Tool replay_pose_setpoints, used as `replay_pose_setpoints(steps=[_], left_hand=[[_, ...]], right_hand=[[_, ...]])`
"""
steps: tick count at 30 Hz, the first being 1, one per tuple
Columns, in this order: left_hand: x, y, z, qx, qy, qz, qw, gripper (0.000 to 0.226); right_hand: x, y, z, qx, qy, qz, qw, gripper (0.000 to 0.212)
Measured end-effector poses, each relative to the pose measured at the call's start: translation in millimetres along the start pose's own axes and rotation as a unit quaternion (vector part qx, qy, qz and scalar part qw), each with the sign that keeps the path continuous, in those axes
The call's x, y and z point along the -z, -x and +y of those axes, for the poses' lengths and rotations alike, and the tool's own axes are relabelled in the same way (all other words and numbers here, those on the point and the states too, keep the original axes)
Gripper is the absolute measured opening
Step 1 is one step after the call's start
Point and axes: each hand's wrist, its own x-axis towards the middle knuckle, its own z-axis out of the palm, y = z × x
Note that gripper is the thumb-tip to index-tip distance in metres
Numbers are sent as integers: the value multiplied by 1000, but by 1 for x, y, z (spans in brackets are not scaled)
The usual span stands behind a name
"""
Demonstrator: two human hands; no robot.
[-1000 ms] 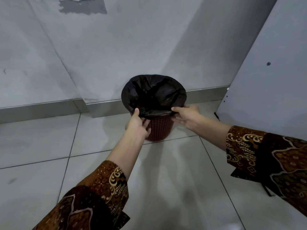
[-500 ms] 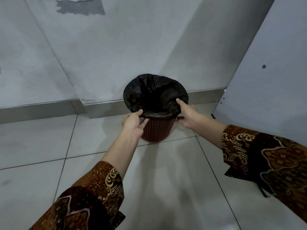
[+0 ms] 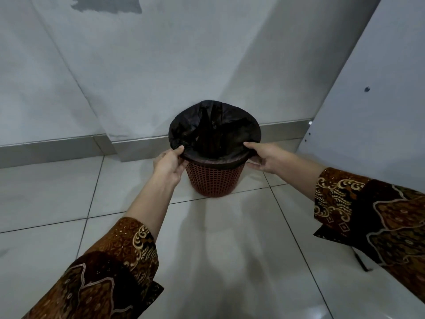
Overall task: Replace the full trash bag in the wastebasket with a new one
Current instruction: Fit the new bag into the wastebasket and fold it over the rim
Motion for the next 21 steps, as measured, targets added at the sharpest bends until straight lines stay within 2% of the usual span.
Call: replay_pose_setpoints(steps=[5, 9, 15, 18, 21], left_hand=[[-2, 0, -1, 1, -62, 29, 998, 40], [-3, 0, 3, 55, -31, 15, 998, 4], [-7, 8, 5, 106, -41, -1, 994, 23], [-8, 9, 10, 118, -56, -15, 991, 24], [-11, 15, 11, 83, -3, -23, 996, 18]], right_hand=[[4, -3, -3, 42, -14, 35, 998, 41], [4, -2, -5, 52, -71, 33, 996, 41], [2, -2, 2, 27, -48, 14, 998, 43], [4, 1, 3, 28, -1, 20, 999, 44], [5, 2, 4, 39, 11, 25, 999, 45]])
